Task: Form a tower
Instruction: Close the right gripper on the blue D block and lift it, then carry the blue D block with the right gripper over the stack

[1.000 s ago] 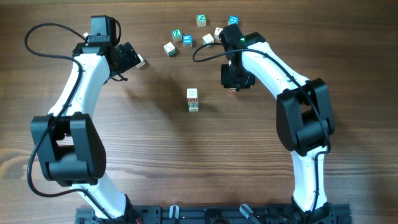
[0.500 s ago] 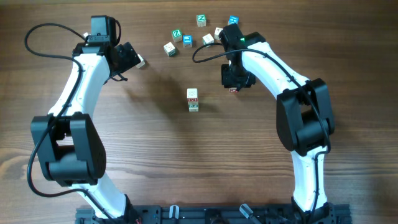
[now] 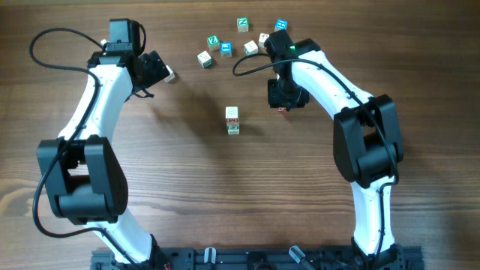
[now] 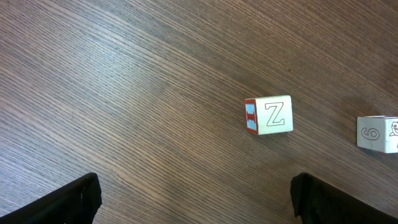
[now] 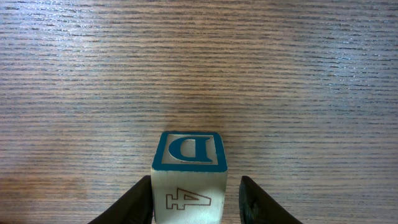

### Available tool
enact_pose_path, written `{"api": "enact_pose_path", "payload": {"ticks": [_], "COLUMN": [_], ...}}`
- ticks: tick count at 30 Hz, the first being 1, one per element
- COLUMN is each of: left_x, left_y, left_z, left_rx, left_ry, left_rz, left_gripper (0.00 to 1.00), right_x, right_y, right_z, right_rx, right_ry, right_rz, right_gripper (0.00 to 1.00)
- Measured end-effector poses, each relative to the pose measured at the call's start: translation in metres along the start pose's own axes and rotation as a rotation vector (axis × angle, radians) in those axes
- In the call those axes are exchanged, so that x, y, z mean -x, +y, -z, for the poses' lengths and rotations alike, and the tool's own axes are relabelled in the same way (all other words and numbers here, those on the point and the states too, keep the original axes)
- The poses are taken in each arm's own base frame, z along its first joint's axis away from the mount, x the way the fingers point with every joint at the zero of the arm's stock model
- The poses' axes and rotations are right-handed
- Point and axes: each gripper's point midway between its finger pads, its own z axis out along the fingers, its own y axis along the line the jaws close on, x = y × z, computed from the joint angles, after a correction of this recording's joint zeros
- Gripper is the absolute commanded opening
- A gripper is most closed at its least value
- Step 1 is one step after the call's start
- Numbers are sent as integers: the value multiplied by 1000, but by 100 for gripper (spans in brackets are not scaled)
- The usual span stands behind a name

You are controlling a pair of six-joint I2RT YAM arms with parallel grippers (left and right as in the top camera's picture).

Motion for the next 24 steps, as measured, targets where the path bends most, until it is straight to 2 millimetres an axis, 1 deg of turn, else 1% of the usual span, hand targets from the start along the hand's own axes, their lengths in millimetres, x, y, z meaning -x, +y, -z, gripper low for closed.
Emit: {"api": "enact_pose_path", "payload": {"ticks": [5,13,15,16,17,18,22,24], "left_x": [0,0,0,0,0,0,0,0], "left_y": [0,0,0,0,0,0,0,0], "left_z": [0,0,0,0,0,0,0,0], "left_rx": [0,0,0,0,0,0,0,0], "left_ry": [0,0,0,0,0,0,0,0], "left_rz": [0,0,0,0,0,0,0,0], "left_gripper": [100,100,100,100,100,100,100,100], "right_x": [1,5,5,5,5,5,5,7], "right_y": [0,1,1,1,1,1,0,-2], "right_z": [0,3,3,3,3,3,7,18], "right_rx": [2,3,3,2,2,2,0,-1], "right_ry": [-6,-24,-24,-23,-24,-24,-28,-55], "right_rz": [-1,-19,-24,-29,-30,-30,-38,-39], "right_gripper": [46,43,38,38,35,29,28,29]}}
